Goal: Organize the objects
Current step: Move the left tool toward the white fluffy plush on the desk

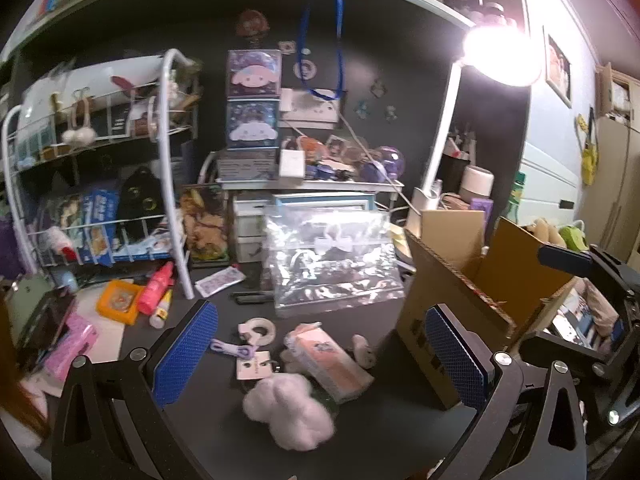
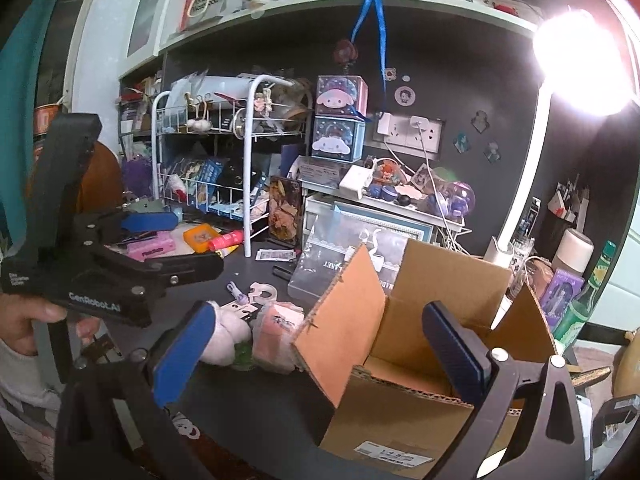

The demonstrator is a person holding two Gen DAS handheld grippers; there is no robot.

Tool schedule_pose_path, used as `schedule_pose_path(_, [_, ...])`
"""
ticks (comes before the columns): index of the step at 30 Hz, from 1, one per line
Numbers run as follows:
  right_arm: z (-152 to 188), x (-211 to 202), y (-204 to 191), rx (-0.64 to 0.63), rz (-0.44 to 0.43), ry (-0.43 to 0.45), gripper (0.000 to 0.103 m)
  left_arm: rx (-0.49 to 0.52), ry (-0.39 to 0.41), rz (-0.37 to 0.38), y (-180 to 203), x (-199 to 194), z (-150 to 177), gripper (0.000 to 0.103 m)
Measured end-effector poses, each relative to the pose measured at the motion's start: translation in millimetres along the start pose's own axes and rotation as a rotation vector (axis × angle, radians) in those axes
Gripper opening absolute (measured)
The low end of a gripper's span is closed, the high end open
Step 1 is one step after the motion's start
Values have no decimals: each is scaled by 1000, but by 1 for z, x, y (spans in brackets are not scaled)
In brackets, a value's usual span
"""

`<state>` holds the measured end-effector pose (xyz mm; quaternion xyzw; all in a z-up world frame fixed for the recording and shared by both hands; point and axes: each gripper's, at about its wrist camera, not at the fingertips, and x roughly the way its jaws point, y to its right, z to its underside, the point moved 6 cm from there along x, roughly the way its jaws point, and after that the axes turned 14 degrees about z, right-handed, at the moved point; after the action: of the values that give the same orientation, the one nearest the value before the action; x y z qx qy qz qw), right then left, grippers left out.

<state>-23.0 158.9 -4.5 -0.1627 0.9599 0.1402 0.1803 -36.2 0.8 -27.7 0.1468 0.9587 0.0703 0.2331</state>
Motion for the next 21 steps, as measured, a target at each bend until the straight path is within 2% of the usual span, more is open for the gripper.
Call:
schedule_pose_path(5, [-2,-3,-10,-20,-1,2,103,13,17,-27,-8,-5,1,103])
schedule_pose_path(13, [-5,-10,-27,-48,-6,12,103,-3,23,26,-16,-12,3,103])
schedule_pose_path(21, [-6,-15,-57,-91,-72,35,102,-42,39,17,-36,-27,9,103])
